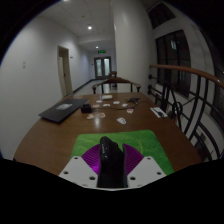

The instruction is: Arrange mouse

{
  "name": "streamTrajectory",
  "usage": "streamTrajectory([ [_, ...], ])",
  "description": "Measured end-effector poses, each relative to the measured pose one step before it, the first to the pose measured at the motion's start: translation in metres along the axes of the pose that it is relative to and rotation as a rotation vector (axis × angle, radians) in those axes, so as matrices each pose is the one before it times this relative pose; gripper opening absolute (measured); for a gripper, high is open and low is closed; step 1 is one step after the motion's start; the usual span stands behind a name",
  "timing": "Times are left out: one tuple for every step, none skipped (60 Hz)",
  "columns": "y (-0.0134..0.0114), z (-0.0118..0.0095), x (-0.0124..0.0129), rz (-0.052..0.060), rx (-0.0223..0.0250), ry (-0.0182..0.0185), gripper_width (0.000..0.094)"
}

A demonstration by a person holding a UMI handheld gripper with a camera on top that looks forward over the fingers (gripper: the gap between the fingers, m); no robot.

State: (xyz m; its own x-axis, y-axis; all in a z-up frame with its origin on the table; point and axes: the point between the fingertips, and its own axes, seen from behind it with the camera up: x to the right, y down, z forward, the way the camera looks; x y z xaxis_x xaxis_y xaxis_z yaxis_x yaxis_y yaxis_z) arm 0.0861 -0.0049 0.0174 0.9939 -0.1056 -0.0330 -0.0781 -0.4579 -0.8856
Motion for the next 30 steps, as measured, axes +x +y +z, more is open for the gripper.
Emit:
streamTrajectory([
  [0.00295,0.00265,0.00337,-0.0050,-0.00209,0.00671,0.0288],
  [0.00330,0.00248,0.00277,-0.0034,-0.00620,0.00748,0.0287],
  [0.00402,0.00280,0.00253,-0.0009,-0.00962,0.00643,0.0286],
  [0.00369,0.00061,0.00063,-0.0007,-0.00882,-0.00036,0.0292],
  [-0.00551,0.00090,0.00077,-0.0065,0.02859,0.00387,0.0290],
  [0.00010,0.00001,0.00091,-0.0043,0.00124,0.00530,0.0287],
  [0.00139,0.00054,0.00111,0.0004,-0.00575,0.00552,0.0300],
  [-0.00037,-0.00348,0.00016,0.0030,-0.00510,0.00122,0.0319],
  [0.00061,0.00208,-0.00099,0.0018,-0.00385,0.00160,0.0342],
  [0.00090,-0.00030,0.00008,-0.0037,-0.00540,-0.00056,0.0370],
  [0.00042,0.00038,-0.00010,-0.0095,-0.00493,-0.00115,0.0397],
  [0.00121,0.00034,-0.00013,-0.0111,-0.00935,-0.00216,0.0450],
  [0.00118,0.00011,0.00022,-0.0086,-0.01087,-0.00211,0.0464],
  [0.00119,0.00009,0.00039,-0.0032,-0.01138,0.00045,0.0496],
  [0.00236,-0.00048,0.00020,-0.0005,-0.01525,0.00035,0.0531],
  [0.00254,-0.00192,0.00061,0.0006,-0.01596,0.00059,0.0587],
  [0.00127,-0.00260,0.00050,-0.0009,-0.01048,-0.00064,0.0644],
  [-0.00027,-0.00287,0.00052,-0.0030,-0.00135,-0.00170,0.0700],
  [-0.00135,-0.00540,0.00097,-0.0036,0.00581,-0.00422,0.0757],
  [-0.00177,-0.00474,0.00041,-0.0055,0.01136,-0.00008,0.0813],
  [-0.00225,-0.00438,0.00051,-0.0071,0.01183,0.00109,0.0870],
  [-0.00200,-0.00553,0.00033,-0.0079,0.01063,-0.00187,0.0859],
  [-0.00142,-0.00601,0.00095,-0.0077,0.00862,-0.00093,0.0838],
  [-0.00043,-0.00663,0.00047,-0.0056,0.00553,-0.00230,0.0841],
  [-0.00086,-0.00723,0.00115,-0.0024,0.00410,-0.00638,0.0841],
  [0.00080,-0.00727,-0.00001,-0.0018,0.00370,-0.00464,0.0845],
  [0.00106,-0.00812,-0.00078,-0.0009,0.00408,-0.00674,0.0850],
  [0.00106,-0.01057,-0.00122,0.0035,0.00564,-0.00967,0.0852],
  [0.00087,-0.00714,-0.00114,0.0036,0.00589,-0.00915,0.0857],
  [0.00114,-0.00756,-0.00139,0.0053,0.00589,-0.00905,0.0852],
])
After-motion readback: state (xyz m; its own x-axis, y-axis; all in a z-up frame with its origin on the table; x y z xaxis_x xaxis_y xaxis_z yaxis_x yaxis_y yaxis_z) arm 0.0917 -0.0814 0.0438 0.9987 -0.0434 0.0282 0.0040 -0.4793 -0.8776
